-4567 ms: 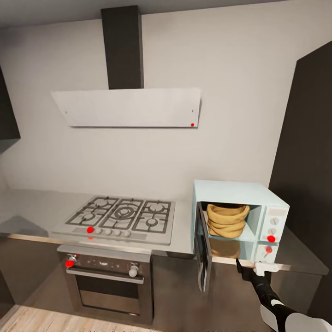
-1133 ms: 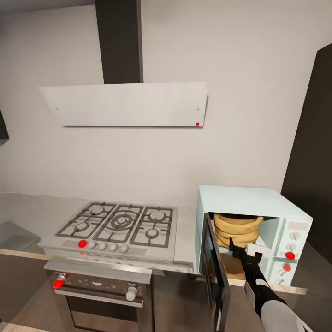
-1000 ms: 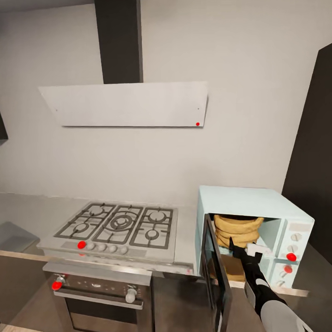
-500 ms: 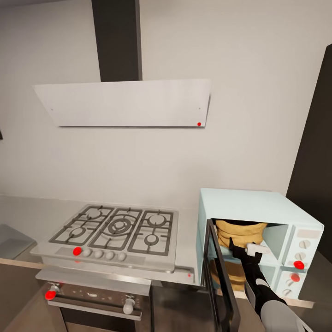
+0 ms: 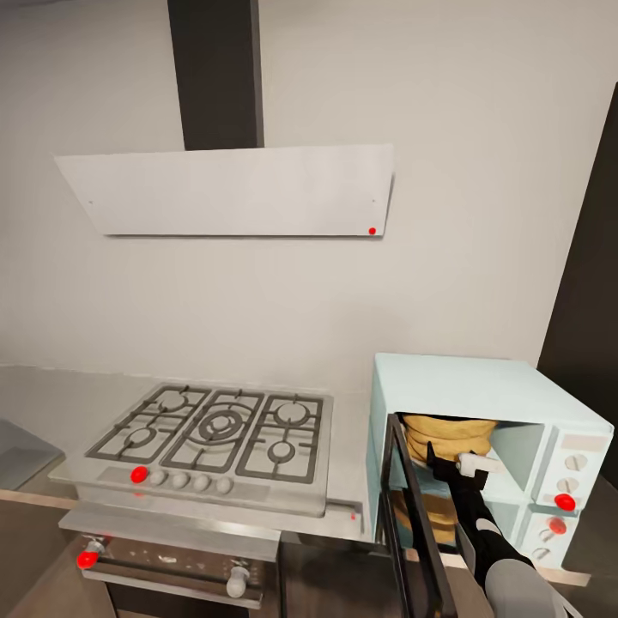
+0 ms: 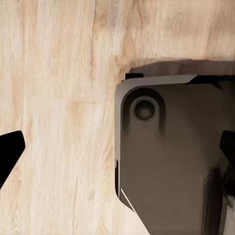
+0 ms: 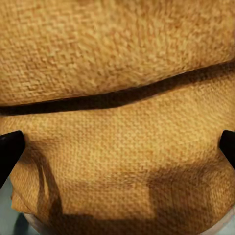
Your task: In the kitchen, take the popcorn bag from the countertop, put it into the microwave, and heat it until the popcorn is cooked so the cooked popcorn ends up inside the bag.
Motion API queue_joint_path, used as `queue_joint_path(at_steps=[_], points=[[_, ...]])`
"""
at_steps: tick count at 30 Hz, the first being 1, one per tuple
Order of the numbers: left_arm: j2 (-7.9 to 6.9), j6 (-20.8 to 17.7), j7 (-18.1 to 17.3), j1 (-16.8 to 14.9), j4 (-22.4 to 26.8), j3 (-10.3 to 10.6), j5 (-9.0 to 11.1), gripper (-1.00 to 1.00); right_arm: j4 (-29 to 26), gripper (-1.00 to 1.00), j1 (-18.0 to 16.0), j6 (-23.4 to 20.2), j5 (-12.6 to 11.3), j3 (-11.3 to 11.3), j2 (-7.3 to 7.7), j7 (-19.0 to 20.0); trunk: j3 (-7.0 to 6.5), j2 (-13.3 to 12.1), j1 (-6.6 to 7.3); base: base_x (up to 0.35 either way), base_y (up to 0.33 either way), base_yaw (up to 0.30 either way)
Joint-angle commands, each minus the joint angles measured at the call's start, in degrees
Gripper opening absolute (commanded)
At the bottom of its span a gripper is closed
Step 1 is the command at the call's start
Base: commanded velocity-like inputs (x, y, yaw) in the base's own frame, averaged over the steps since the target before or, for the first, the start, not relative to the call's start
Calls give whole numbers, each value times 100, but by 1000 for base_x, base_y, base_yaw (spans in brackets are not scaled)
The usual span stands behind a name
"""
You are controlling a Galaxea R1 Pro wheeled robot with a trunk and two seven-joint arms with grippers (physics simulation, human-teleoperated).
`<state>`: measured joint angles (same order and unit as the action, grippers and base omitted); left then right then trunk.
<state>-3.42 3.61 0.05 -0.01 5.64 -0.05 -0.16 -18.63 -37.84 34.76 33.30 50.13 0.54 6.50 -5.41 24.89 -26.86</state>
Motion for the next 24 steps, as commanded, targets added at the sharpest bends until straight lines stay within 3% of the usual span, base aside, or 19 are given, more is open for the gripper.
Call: queue_joint_path(at_steps=[1, 9, 24], points=[[0, 16, 1, -4, -2, -1, -3, 100, 3, 100, -5, 18, 2, 50, -1, 57, 2, 4, -2, 5, 0, 0], [22, 16, 3, -2, -2, -4, -4, 100, 2, 100, -5, 13, 1, 50, -1, 58, 2, 4, -2, -47, 0, 0], [39, 16, 2, -1, -2, -4, -7, 100, 2, 100, -5, 14, 7, 45, -1, 61, 2, 4, -2, -330, 0, 0]])
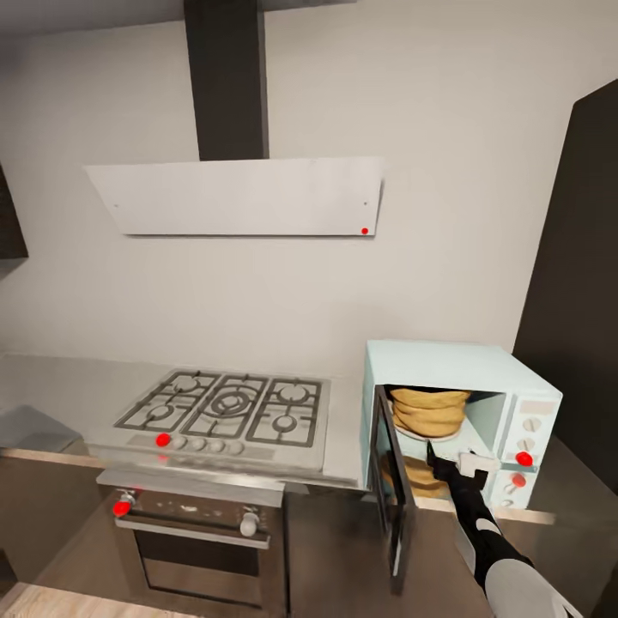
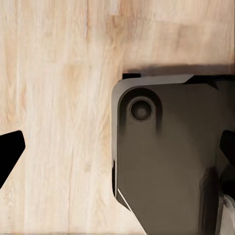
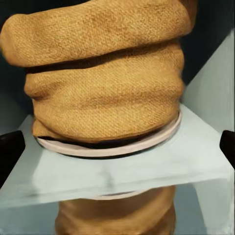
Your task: In the kitchen, take the popcorn bag from the countertop, put it into the microwave, and heat it until the popcorn is cooked so the cooked popcorn ends up inside the bag.
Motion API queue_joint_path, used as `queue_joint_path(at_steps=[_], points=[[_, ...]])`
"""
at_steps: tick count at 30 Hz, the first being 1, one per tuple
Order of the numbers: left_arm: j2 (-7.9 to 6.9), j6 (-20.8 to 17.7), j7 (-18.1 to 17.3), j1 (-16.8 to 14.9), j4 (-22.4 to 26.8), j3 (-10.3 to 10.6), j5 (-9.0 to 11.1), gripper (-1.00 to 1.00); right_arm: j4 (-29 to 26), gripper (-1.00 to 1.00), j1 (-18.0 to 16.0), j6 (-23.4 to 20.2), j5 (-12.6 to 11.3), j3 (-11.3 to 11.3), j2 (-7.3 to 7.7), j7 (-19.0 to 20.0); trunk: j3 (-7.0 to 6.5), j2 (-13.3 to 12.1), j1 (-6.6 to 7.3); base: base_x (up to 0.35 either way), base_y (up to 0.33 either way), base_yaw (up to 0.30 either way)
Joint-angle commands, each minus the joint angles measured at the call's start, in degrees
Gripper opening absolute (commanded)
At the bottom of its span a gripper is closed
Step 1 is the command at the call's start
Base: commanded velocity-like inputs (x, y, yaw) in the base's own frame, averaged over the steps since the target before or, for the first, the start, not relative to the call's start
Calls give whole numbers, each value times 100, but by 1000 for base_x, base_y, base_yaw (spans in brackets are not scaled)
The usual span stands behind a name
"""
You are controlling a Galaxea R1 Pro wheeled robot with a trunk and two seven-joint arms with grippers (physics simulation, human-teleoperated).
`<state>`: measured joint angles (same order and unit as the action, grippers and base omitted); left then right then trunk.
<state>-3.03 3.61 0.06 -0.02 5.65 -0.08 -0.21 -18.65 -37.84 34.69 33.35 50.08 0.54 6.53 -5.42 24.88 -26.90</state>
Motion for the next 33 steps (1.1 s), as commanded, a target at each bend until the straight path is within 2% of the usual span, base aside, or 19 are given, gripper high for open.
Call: queue_joint_path(at_steps=[1, 15, 20, 21, 23, 25, 27, 30, 33], points=[[1, 17, 1, 4, -2, -1, -2, 100, 2, 100, -4, 20, 3, 48, -1, 58, 2, 4, 2, -340, 0, 0], [-2, 17, 2, -5, -2, 8, 2, 100, 108, 100, 14, 14, 41, 46, 3, 67, 2, 4, 2, -340, 0, 0], [-13, 17, 3, 0, -2, 2, 0, 100, 817, 100, 502, 8, 57, 45, 256, 65, 2, 4, 2, -118, 0, 0], [-13, 17, 3, 1, -2, 2, -3, 100, 1086, 100, 688, -1, 57, 45, 360, 61, 2, 4, 2, -12, 0, 0], [-10, 20, 6, 2, 7, 2, -2, 100, 1442, 100, 837, -10, 57, 45, 485, 58, 2, 4, 2, -6, 0, 0], [-18, 18, 10, 6, 244, 0, -4, 100, 1951, 100, 1033, -24, 57, 45, 660, 50, 2, 4, 2, -2, 0, 0], [-41, 14, 19, 5, 613, -6, 2, 100, 2159, 100, 1265, -44, 57, 40, 739, 50, 2, 4, 2, -1, 0, 0], [-60, -7, 32, 7, 1316, -58, 16, 100, 2270, 100, 1706, -194, 57, 25, 776, 50, 2, 4, 2, 0, 0, 0], [-63, -60, 37, 7, 2205, -137, 20, 100, 2306, 100, 2276, -706, 60, 13, 753, 60, 2, 4, 2, 0, 0, 0]])
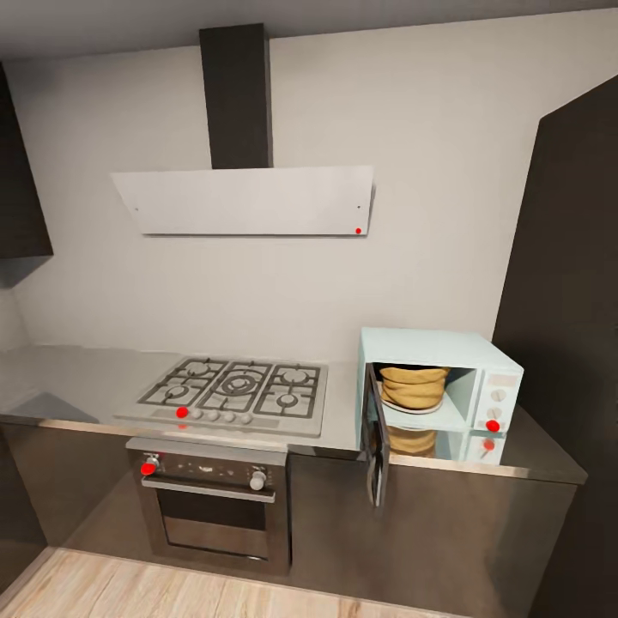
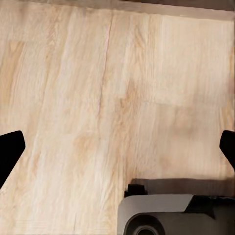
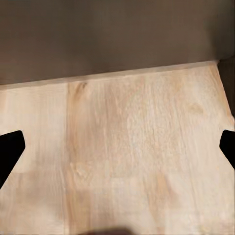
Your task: In the kitchen, take the popcorn bag from the countertop, put it into the microwave, and heat it until the popcorn is cooked so the cooked popcorn ends up inside the bag.
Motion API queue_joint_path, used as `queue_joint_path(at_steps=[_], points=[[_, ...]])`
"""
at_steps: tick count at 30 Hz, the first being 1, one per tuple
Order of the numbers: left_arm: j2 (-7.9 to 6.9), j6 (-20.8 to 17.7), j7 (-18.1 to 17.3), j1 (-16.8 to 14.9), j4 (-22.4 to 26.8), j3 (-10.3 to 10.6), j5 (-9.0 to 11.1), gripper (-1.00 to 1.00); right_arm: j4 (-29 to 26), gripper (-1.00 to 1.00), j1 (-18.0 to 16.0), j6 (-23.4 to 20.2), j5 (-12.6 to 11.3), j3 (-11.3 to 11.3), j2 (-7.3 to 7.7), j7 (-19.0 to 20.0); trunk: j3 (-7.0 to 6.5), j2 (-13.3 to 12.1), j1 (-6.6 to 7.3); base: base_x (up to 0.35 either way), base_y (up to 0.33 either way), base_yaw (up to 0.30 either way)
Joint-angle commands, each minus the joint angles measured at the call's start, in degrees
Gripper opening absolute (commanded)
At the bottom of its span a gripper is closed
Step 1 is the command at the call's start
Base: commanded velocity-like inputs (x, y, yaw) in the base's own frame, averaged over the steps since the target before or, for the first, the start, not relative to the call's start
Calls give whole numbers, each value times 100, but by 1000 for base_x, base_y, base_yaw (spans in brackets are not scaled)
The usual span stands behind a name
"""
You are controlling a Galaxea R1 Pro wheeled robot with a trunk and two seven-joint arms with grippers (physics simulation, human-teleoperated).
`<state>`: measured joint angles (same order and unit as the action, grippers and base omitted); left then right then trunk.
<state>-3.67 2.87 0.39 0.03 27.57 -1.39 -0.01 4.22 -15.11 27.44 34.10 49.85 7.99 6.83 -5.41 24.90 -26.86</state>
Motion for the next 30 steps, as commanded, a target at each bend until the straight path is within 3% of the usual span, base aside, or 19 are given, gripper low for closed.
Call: queue_joint_path(at_steps=[1, 3, 4, 5, 6, 7, 9, 12, 15, 19, 20, 21, 24, 30], points=[[7, -25, 6, 1, 443, -17, 1, 100, 26, 100, 188, -211, -14, 36, -28, 31, 1, 3, -2, 0, 0, 0], [45, -383, 11, -6, 1153, -31, 1, 100, 32, 100, 400, -600, -16, 34, -98, 29, 1, 3, -2, 0, 0, 0], [84, -869, 8, -26, 1627, -34, 1, 100, 34, 100, 524, -871, -17, 34, -156, 25, 1, 3, -2, 0, 0, 0], [100, -1112, 4, -46, 1761, -33, 1, 100, 34, 100, 565, -974, -17, 34, -174, 24, 1, 3, -2, 0, 0, 0], [138, -1736, -4, -166, 2062, -32, 1, 100, 35, 100, 664, -1222, -17, 34, -213, 16, 1, 3, -2, 0, 0, 0], [167, -2177, -8, -427, 2263, -30, 1, 100, 35, 100, 759, -1400, -17, 30, -246, -12, 1, 3, -2, 0, 0, 0], [263, -2521, -14, -995, 2348, -29, 1, 100, 35, 100, 898, -1553, -17, 33, -311, -156, 1, 3, -2, 0, 0, 0], [531, -2672, -20, -1737, 2289, -29, 1, 100, 35, 100, 1092, -1613, -17, 32, -369, -464, 1, 3, -2, 0, 0, 0], [826, -2712, -26, -2667, 1960, -22, -6, 100, 35, 100, 1276, -1617, -17, 31, -401, -588, 1, 3, -2, 0, 0, 0], [924, -2663, -61, -3368, 1383, -18, -7, 100, 35, 100, 1398, -1610, -17, 33, -564, -609, 1, 3, -2, 0, 0, 0], [922, -2547, -67, -3437, 1321, -13, -7, 100, 35, 100, 1422, -1606, -17, 31, -606, -611, 1, 3, -2, 0, 0, 0], [915, -2138, -72, -3486, 1219, 0, -7, 100, 35, 100, 1441, -1608, -17, 29, -653, -607, 1, 3, -2, 0, 0, 0], [905, -1538, -73, -3504, 1021, 8, -8, 100, 35, 100, 1447, -1605, -14, 33, -671, -594, 1, 3, -2, 0, 0, 0], [898, -1180, -74, -3510, 820, 10, -8, 100, 35, 100, 1450, -1623, -9, 34, -731, -571, 1, 3, -2, 66, 0, 0]])
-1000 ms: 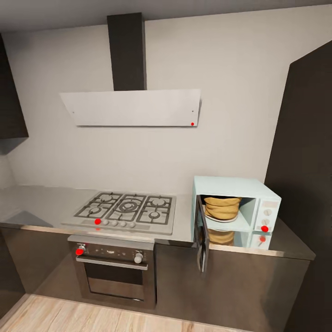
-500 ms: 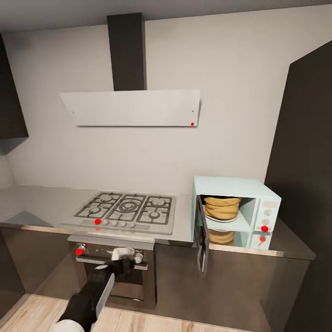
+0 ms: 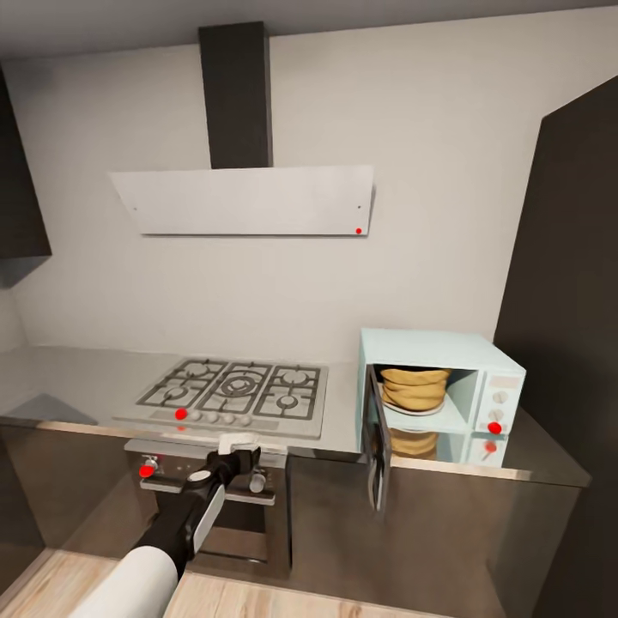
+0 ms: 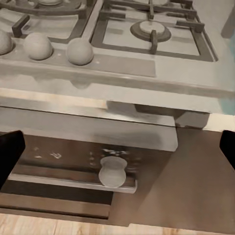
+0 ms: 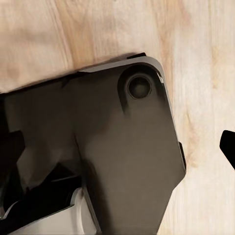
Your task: In the kitchen, take the popcorn bag from the countertop, put it into the microwave, and heat it until the popcorn is cooked so the cooked popcorn ends up inside the bag.
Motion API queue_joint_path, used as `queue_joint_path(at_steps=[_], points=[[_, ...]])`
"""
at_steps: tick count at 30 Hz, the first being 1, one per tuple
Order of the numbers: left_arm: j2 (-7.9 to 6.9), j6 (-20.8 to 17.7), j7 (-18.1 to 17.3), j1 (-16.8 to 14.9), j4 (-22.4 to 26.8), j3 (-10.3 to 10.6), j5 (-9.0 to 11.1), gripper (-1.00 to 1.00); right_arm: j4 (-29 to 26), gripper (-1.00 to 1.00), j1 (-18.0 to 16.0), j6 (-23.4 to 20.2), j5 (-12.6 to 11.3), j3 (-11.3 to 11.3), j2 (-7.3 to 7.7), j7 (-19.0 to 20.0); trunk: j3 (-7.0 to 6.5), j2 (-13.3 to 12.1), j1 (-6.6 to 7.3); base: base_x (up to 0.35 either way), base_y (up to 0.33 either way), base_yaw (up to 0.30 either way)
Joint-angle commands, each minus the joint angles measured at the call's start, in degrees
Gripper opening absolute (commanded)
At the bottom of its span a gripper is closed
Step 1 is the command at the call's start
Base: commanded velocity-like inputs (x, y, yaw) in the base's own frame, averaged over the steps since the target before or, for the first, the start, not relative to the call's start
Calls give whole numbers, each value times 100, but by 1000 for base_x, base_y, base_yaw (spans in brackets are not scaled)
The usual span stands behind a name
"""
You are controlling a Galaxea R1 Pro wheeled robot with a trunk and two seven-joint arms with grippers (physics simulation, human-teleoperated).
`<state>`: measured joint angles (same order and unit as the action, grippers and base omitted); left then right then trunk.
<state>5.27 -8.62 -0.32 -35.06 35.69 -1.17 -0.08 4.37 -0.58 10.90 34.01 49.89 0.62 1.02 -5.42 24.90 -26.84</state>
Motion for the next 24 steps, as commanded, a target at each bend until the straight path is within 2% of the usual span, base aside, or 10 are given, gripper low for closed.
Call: queue_joint_path(at_steps=[1, 6, 11, 14, 15, 18, 21, 22, 24], points=[[3, -17, -3, 0, -25, -7, -1, 100, 20, 100, -3, 31, -6, 30, -4, 6, 2, 3, -4, 300, 0, 0], [-24, 3, -3, 0, -273, -14, -1, 100, 20, 100, -4, 44, -8, 36, -9, -4, 2, 3, -4, 328, 0, 0], [-66, -5, -15, 0, -322, -15, -1, 100, 20, 100, -3, 52, -8, 38, -9, -12, 2, 3, -4, 341, 0, 0], [-70, -7, -144, 0, -325, -9, -7, 100, 20, 100, -3, 52, -8, 38, -9, -9, 2, 3, -4, 342, 0, 0], [-82, -8, -308, 0, -325, -8, -8, 100, 20, 100, -3, 52, -8, 38, -9, -8, 2, 3, -4, 342, 0, 0], [-209, -11, -1551, 0, -312, -7, -9, 100, 20, 100, -2, 53, -8, 39, -9, -6, 2, 3, -4, 266, 0, 0], [-394, -5, -3068, 0, -307, -21, -10, 100, 20, 100, -1, 54, -8, 35, -9, -5, 2, 3, -4, 78, 0, 0], [-438, -3, -3419, 0, -305, -23, -10, 100, 20, 100, -2, 54, -8, 36, -9, -5, 2, 3, -4, 30, 0, 0], [-485, -1, -3795, 0, -302, -15, -10, 100, 20, 100, -3, 53, -8, 38, -9, -5, 2, 3, -4, 16, 0, 0]])
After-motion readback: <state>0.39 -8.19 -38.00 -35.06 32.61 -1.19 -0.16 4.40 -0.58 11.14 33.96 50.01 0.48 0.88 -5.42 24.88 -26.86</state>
